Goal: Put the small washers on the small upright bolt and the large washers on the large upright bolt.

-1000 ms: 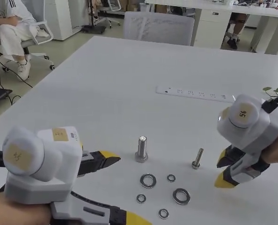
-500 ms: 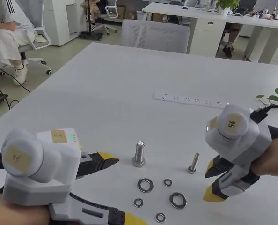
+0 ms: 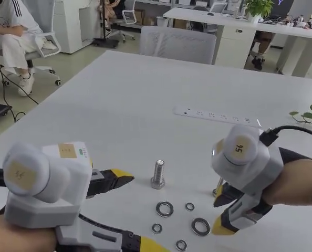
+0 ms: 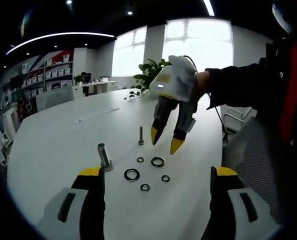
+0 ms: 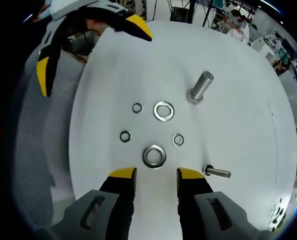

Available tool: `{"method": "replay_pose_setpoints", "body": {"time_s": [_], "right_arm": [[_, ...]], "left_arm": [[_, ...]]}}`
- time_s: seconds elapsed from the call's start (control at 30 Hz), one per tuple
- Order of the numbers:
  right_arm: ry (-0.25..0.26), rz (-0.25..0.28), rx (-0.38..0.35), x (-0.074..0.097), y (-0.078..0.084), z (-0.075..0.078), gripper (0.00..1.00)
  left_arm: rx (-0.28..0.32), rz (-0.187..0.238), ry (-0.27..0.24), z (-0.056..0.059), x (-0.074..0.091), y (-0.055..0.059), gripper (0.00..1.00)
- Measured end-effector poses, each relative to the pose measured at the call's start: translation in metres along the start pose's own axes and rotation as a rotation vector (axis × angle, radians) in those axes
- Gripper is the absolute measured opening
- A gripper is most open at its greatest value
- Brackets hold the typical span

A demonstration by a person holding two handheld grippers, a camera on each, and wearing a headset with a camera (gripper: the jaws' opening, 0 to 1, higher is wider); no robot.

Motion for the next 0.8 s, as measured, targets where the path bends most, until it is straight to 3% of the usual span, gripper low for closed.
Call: {"method": "replay_pose_setpoints", "body": {"time_s": [0.33,0.8], "right_arm": [[-0.019,-0.010,0.024,-0.015,-0.008,-0.002,0.34],[-0.025,-0.036,0.045,-0.030,-0.007,0.000,0.33]], "left_arm": [[0.001,0.004,-0.009,0.001,0.003,0.000,0.87],[0.008,0.004,-0.009,-0.001,0.002,0.001,0.87]]}}
Point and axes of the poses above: the centre of the closed fingertips' face, and the gripper's own axes: x roughly backward along the fingers, z roughly to its right, y roughly out of its underside, the point moved 10 cm from there along x, roughly backward along the fingers, and after that the axes turned 6 degrees about z, right-handed, at the moved point
